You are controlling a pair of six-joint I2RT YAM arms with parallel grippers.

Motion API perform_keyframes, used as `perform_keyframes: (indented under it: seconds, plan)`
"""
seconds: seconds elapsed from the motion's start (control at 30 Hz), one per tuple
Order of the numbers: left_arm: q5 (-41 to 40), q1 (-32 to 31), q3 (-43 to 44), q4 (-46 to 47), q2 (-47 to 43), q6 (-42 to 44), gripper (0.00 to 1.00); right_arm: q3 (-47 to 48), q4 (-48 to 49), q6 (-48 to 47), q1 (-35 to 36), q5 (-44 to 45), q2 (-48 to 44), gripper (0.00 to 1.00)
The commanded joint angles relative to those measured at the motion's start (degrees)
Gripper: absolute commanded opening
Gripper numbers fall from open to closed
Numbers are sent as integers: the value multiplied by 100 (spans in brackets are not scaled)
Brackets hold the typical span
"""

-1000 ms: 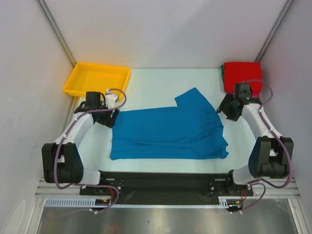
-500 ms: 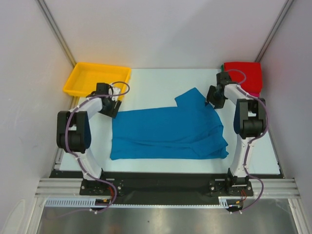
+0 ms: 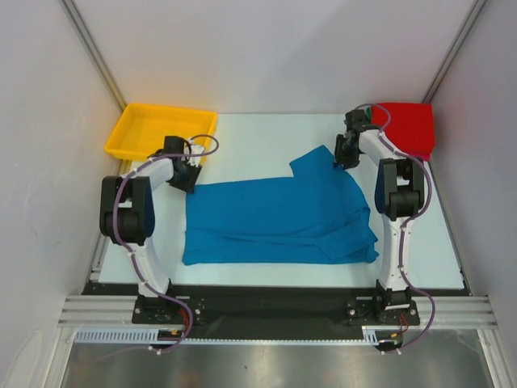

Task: Fold and stack the t-shirts
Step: Fold the tshirt

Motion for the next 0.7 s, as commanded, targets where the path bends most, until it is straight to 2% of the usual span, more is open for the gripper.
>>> perform_keyframes:
  seconds: [0.0, 0.03, 0.07, 0.13, 0.37, 0.5, 0.67]
  plan:
    - [226, -66, 103, -57, 184, -4, 36, 99, -252, -48, 52, 39, 147, 35]
    - [279, -66, 129, -65, 202, 5, 30, 82, -252, -39, 52, 65, 130, 21]
    - [454, -66, 121, -66, 184, 22, 14, 47, -243, -56, 52, 135, 25, 15]
    - [578, -66, 59, -22, 123, 22, 3, 3, -243, -74, 44, 206, -115, 0]
    - [860, -66, -292, 303, -675, 172, 0, -550, -129, -92, 52, 233, -1266, 0]
    - [1000, -66, -486, 400, -1544, 452, 0, -1297, -120, -74, 43, 820, -2338, 0]
    - [1228, -66, -976, 129, -2153, 997, 0, -3045, -226, 355, 105, 962, -3955, 0]
